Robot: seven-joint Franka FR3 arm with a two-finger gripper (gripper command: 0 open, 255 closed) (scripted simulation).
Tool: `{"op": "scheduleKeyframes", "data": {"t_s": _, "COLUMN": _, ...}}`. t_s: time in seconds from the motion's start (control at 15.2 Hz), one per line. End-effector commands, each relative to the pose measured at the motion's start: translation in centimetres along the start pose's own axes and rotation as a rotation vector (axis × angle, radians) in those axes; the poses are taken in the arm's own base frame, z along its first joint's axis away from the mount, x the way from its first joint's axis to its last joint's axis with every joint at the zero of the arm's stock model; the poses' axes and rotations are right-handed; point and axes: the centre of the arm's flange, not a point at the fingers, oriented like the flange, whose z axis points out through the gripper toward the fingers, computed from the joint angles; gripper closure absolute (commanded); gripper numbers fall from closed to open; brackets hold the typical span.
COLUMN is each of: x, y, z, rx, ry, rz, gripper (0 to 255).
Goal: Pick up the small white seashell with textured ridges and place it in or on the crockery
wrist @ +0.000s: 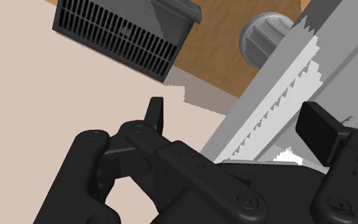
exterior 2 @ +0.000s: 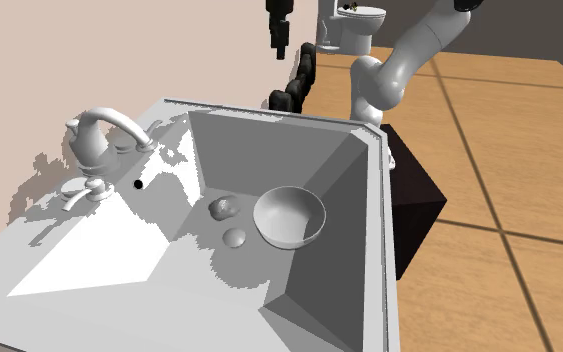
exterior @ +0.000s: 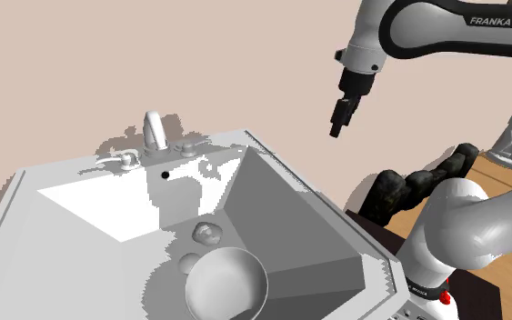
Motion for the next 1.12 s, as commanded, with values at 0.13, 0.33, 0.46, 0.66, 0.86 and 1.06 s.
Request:
{"op": "scheduleKeyframes", "data": {"t_s": 0.13, "x": 1.5, "y": -1.5, "z": 1.5, "rx": 0.002, "ry": 0.0, "rz": -0.026, "gripper": 0}}
{"op": "scheduleKeyframes", "data": {"t_s": 0.33, "x": 3.8, "y": -3.9, "z": 3.7, "rx": 0.004, "ry": 0.0, "rz": -0.064, "gripper": 0}}
{"op": "scheduleKeyframes", "data": {"t_s": 0.46, "x": 5.2, "y": -5.5, "z": 5.2, "rx": 0.006, "ry": 0.0, "rz": -0.09, "gripper": 0}}
{"op": "scheduleKeyframes", "data": {"t_s": 0.66, "x": 7.3, "y": -8.0, "z": 7.4, "rx": 0.008, "ry": 0.0, "rz": -0.128, "gripper": 0}}
{"op": "scheduleKeyframes", "data": {"t_s": 0.86, "x": 9.3, "y": -10.6, "z": 9.6, "rx": 0.01, "ry": 0.0, "rz": -0.167, "gripper": 0}}
{"op": "scheduleKeyframes", "data": {"t_s": 1.06, "x": 11.2, "y": -13.3, "z": 11.8, "rx": 0.013, "ry": 0.0, "rz": -0.206, "gripper": 0}}
